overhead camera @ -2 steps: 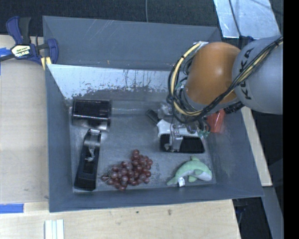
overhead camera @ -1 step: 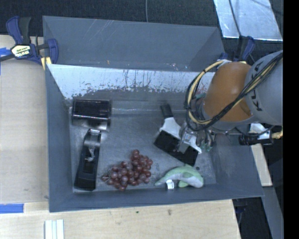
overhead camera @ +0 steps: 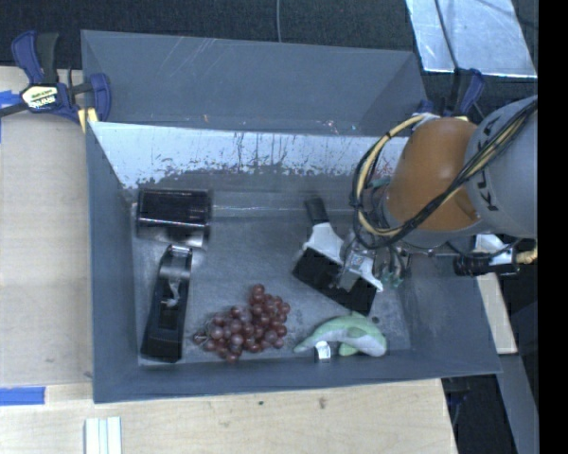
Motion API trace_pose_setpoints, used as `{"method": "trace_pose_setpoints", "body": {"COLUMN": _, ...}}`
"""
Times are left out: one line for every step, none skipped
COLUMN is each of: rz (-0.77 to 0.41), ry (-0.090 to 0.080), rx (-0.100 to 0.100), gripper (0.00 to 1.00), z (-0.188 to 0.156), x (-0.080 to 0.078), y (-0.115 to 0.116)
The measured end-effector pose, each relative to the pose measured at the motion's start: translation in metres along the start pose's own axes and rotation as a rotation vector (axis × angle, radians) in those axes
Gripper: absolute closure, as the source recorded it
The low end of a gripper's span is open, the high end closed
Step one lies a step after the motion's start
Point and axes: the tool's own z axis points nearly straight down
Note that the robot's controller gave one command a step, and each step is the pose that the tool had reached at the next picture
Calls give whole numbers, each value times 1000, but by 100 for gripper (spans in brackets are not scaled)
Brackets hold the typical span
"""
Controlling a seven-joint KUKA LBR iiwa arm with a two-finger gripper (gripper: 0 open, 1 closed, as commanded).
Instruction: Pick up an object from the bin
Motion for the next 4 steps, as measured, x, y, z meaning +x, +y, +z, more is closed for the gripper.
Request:
{"method": "trace_pose_setpoints", "body": {"rz": -17, "ry": 3, "rx": 1, "gripper": 100, "z": -21, "x": 3, "y": -1}}
{"method": "trace_pose_setpoints", "body": {"rz": -36, "ry": 0, "rx": 1, "gripper": 100, "z": -38, "x": -7, "y": -4}}
{"method": "trace_pose_setpoints", "body": {"rz": -23, "ry": 5, "rx": 2, "gripper": 100, "z": -77, "x": 4, "y": -11}}
{"method": "trace_pose_setpoints", "body": {"rz": -11, "ry": 0, "rx": 1, "gripper": 0, "z": -7, "x": -20, "y": 13}}
